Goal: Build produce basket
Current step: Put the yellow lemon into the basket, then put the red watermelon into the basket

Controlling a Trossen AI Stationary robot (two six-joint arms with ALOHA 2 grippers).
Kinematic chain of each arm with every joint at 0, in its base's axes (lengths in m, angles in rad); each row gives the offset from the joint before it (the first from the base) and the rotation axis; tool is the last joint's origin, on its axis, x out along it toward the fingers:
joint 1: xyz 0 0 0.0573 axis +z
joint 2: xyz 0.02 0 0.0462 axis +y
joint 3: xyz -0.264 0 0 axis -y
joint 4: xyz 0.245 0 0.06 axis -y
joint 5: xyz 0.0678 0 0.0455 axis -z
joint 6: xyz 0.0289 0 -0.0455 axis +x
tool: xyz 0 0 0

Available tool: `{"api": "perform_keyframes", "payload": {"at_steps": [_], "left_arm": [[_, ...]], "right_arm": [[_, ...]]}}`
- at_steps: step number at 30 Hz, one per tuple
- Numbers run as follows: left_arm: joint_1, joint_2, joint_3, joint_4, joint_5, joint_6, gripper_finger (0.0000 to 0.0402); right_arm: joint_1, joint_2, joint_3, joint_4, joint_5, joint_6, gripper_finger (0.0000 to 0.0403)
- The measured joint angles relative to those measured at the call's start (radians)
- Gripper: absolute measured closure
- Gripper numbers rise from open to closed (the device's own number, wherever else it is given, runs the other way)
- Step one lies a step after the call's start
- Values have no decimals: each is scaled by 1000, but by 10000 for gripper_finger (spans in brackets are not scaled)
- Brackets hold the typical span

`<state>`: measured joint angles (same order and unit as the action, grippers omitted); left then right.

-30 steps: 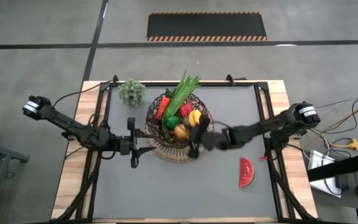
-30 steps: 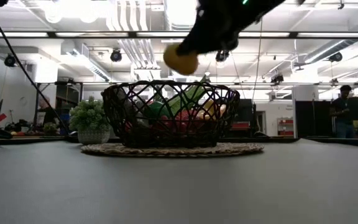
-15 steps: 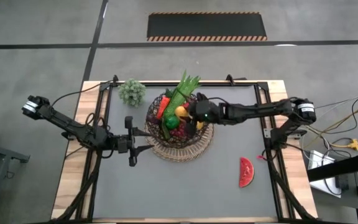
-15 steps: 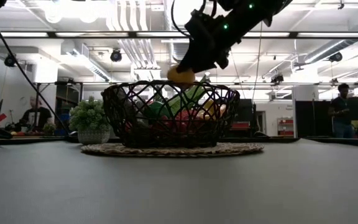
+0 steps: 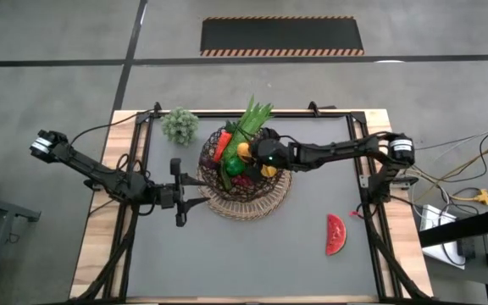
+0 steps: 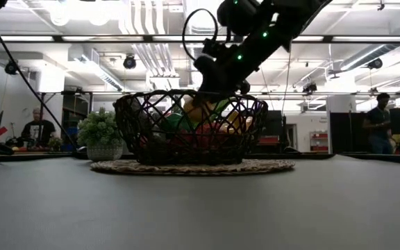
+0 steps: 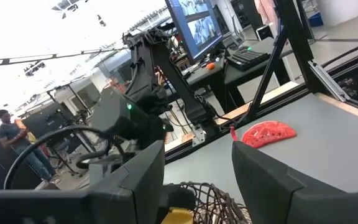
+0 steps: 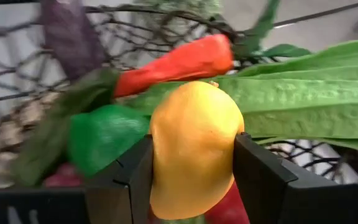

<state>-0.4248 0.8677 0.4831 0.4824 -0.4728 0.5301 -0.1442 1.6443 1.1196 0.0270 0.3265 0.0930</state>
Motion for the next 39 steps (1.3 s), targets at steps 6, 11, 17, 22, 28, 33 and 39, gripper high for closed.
{"api": "perform_keyframes", "payload": {"at_steps": [6, 11, 17, 22, 28, 33, 39], "left_arm": [[0, 0, 0, 0, 0, 0, 230], [0, 1, 0, 0, 0, 0, 230], [0, 1, 0, 0, 0, -1, 230], [0, 1, 0, -2, -4, -24, 230], [0, 1, 0, -2, -7, -28, 230], [0, 2, 0, -1, -7, -30, 230], [0, 2, 0, -2, -7, -55, 230]], "right_arm": [[0, 26, 6, 8, 22, 11, 195], [0, 26, 6, 0, 22, 19, 148], [0, 15, 5, -8, 13, 14, 103], [6, -43, 5, -63, 14, 25, 86], [52, -165, 47, -250, 4, 150, 89], [136, -244, 116, -479, -90, 357, 101], [264, -272, 173, -676, -225, 641, 110]]}}
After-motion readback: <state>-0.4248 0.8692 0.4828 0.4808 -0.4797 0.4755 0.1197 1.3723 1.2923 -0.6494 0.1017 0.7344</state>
